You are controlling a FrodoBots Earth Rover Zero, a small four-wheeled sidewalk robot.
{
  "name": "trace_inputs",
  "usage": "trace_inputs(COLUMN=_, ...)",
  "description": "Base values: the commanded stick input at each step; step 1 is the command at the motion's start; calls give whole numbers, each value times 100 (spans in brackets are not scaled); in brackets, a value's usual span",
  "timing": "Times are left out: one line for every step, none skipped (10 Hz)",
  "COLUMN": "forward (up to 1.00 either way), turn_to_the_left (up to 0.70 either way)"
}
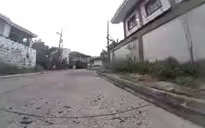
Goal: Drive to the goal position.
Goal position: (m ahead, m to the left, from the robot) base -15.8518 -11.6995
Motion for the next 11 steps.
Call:
trace_inputs(forward=70, turn_to_the_left=0)
trace_inputs(forward=70, turn_to_the_left=0)
trace_inputs(forward=70, turn_to_the_left=0)
trace_inputs(forward=70, turn_to_the_left=0)
trace_inputs(forward=70, turn_to_the_left=0)
trace_inputs(forward=70, turn_to_the_left=0)
trace_inputs(forward=70, turn_to_the_left=0)
trace_inputs(forward=70, turn_to_the_left=0)
trace_inputs(forward=70, turn_to_the_left=0)
trace_inputs(forward=70, turn_to_the_left=0)
trace_inputs(forward=70, turn_to_the_left=0)
